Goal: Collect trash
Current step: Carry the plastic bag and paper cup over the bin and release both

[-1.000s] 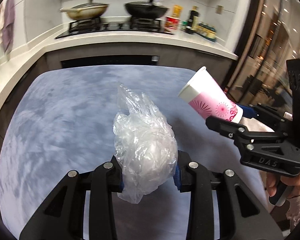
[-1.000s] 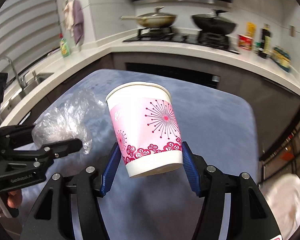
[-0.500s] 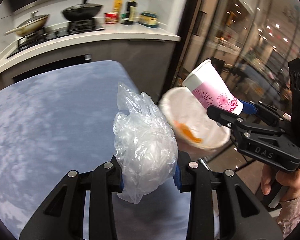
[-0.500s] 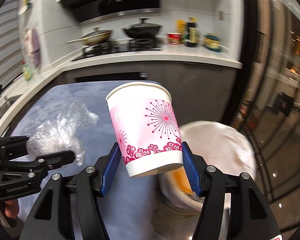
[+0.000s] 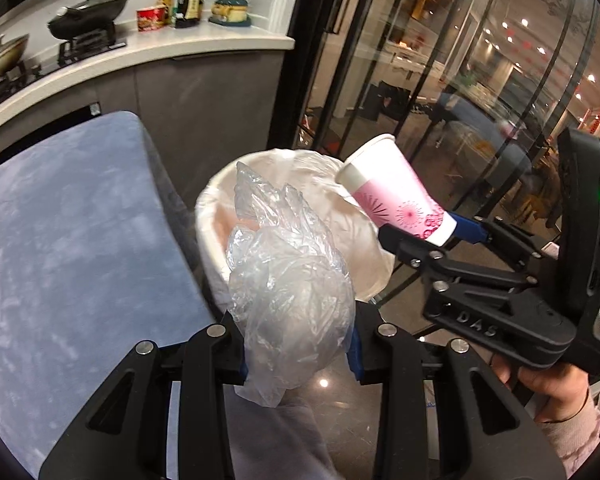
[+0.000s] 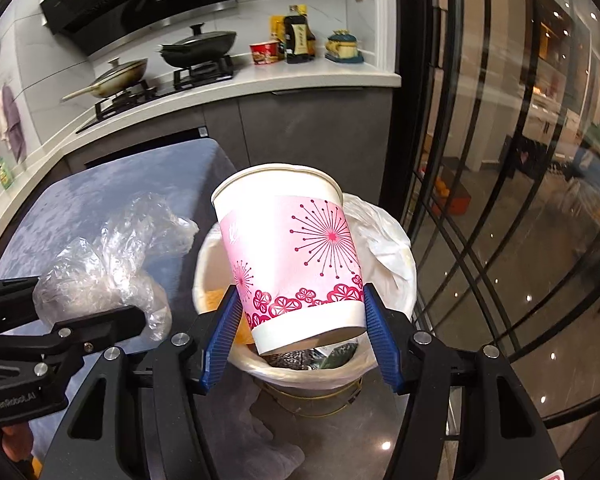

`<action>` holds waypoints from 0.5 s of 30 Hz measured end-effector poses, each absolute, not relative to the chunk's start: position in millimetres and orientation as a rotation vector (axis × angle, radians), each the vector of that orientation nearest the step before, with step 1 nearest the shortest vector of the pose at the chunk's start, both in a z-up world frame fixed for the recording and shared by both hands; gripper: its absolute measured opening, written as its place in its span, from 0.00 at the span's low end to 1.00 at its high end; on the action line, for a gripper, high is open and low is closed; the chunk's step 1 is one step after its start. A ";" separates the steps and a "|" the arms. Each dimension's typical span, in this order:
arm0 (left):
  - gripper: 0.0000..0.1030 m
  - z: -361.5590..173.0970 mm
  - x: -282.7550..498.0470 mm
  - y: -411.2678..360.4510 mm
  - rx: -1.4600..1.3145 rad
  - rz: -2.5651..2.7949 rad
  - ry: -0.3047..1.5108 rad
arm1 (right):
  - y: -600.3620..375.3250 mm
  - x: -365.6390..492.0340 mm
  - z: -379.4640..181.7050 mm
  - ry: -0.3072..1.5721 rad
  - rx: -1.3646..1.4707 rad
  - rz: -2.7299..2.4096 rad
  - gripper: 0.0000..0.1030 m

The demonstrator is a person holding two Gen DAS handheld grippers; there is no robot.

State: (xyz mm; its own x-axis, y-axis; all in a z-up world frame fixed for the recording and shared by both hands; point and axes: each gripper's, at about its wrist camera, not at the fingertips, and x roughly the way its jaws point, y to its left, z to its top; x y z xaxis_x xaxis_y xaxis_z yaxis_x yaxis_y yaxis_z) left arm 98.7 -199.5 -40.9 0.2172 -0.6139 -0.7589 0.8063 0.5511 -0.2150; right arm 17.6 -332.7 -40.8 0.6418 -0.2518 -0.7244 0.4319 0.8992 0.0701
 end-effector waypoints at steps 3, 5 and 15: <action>0.32 -48.5 102.7 -214.4 0.268 -0.985 0.936 | -344.6 20.4 -50.7 0.797 0.259 -0.402 0.57; 0.32 -52.1 102.9 -222.4 0.274 -0.986 0.946 | -351.3 23.2 -56.0 0.803 0.267 -0.403 0.57; 0.34 -77.6 115.8 -257.0 0.346 -0.952 0.985 | -368.2 40.1 -77.6 0.848 0.277 -0.410 0.57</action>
State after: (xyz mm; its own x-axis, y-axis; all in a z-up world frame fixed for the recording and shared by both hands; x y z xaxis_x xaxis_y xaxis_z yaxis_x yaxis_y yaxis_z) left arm 115.8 -257.0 -77.6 0.2084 -0.5214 -0.8275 0.8092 0.5671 -0.1535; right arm 40.1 -368.2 -77.6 0.5905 -0.2390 -0.7708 0.4557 0.8870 0.0741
